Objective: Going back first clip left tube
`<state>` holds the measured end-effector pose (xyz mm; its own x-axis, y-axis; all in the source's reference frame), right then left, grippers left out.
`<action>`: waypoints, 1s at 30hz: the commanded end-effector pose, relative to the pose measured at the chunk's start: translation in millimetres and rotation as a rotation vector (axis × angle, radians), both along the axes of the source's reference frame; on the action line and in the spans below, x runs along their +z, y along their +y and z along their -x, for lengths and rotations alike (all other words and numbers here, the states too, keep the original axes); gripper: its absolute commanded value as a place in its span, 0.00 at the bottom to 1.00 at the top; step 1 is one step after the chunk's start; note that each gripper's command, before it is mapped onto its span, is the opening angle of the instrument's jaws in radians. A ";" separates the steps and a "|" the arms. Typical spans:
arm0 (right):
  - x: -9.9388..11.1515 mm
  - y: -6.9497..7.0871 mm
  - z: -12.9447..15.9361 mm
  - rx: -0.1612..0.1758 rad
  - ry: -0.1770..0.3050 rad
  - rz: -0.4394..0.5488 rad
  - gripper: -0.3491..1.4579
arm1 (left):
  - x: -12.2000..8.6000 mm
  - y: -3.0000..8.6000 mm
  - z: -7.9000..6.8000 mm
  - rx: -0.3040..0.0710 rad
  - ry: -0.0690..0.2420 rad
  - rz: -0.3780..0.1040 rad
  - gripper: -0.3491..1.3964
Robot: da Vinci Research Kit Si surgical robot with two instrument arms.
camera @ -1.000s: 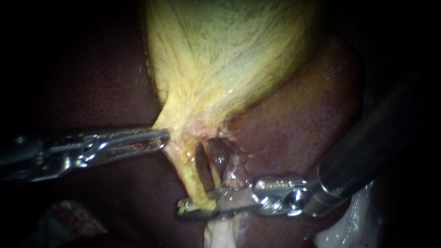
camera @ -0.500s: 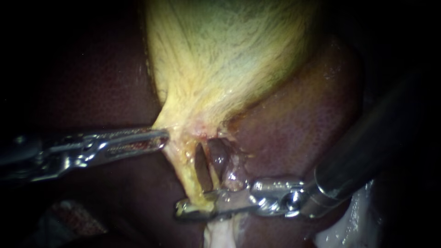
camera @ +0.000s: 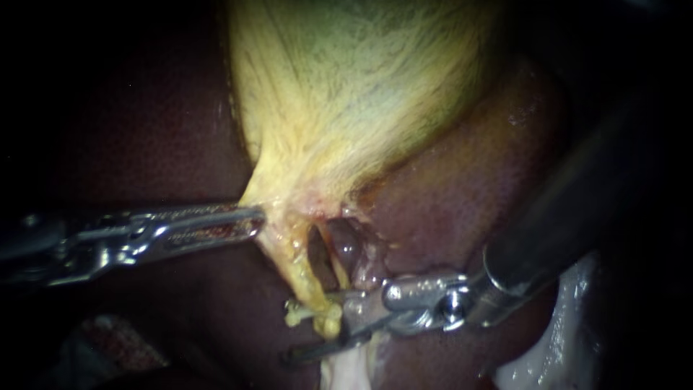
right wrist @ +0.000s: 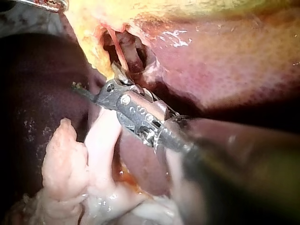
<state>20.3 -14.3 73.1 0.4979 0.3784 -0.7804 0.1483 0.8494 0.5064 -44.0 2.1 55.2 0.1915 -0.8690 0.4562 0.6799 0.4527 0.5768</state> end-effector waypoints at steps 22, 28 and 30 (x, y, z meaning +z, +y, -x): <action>0.3 0.2 0.7 -0.077 0.073 0.195 0.52 | -0.1 0.0 0.0 0.000 0.000 0.000 0.17; -0.3 0.7 3.5 -0.054 0.068 0.220 0.52 | -0.1 -0.1 -0.2 0.001 0.000 0.000 0.17; -0.9 1.3 4.7 -0.030 0.056 0.250 0.52 | -0.1 -0.1 -0.2 0.001 -0.001 0.000 0.17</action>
<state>15.1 -12.8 71.9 0.4599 0.1536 -0.8746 0.1914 0.9446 0.2666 -43.8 2.0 55.1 0.1917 -0.8689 0.4563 0.6797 0.4529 0.5769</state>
